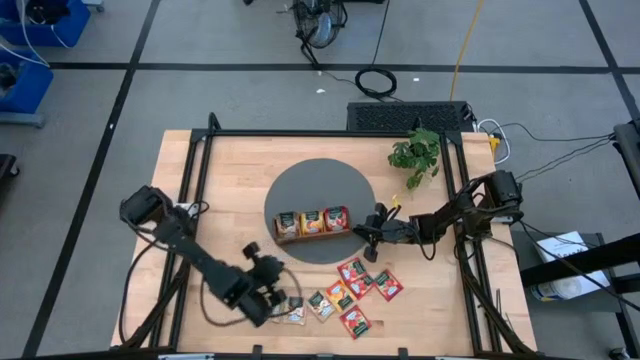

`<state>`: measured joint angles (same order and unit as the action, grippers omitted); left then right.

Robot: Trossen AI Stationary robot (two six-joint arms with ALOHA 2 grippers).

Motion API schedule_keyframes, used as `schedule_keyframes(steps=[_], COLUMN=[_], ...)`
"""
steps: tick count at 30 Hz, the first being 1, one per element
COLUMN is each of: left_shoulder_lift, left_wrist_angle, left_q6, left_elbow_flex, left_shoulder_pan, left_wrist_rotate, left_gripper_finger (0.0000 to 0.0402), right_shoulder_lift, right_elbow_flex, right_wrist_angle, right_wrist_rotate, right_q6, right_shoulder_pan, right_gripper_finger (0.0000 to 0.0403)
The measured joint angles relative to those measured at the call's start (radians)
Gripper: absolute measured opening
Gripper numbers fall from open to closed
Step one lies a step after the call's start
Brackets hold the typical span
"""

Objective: Pick & Place Tea
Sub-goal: Adjust the wooden organizer

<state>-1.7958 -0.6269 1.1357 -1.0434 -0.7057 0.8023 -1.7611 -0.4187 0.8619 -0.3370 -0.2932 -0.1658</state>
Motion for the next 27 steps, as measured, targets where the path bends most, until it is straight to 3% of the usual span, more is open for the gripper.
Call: schedule_keyframes(steps=[5, 10, 20, 23, 27], left_shoulder_lift=[0.0, 0.0, 0.0, 0.0, 0.0], left_wrist_angle=[-0.288, -0.385, -0.383, -0.323, -0.22], left_q6=[0.349, 0.508, 0.431, 0.325, 0.16], left_elbow_flex=[-0.007, 0.016, 0.026, 0.026, 0.027], left_shoulder_pan=[-0.052, -0.013, 0.171, 0.247, 0.318], left_wrist_rotate=[0.044, 0.003, -0.095, -0.168, -0.174], left_gripper_finger=[0.0004, 0.0003, 0.0003, 0.0004, 0.0002], right_shoulder_lift=[0.0, 0.0, 0.0, 0.0, 0.0], right_elbow_flex=[0.0, 0.001, 0.001, 0.001, 0.002], right_wrist_angle=[0.014, 0.04, 0.049, 0.051, 0.046], right_wrist_rotate=[0.0, -0.022, -0.028, -0.025, -0.029], right_q6=[0.018, 0.024, 0.047, 0.047, 0.047], right_shoulder_pan=[0.0, 0.003, 0.023, 0.022, 0.023], right_gripper_finger=[0.0, 0.0, 0.0, 0.0, 0.0])
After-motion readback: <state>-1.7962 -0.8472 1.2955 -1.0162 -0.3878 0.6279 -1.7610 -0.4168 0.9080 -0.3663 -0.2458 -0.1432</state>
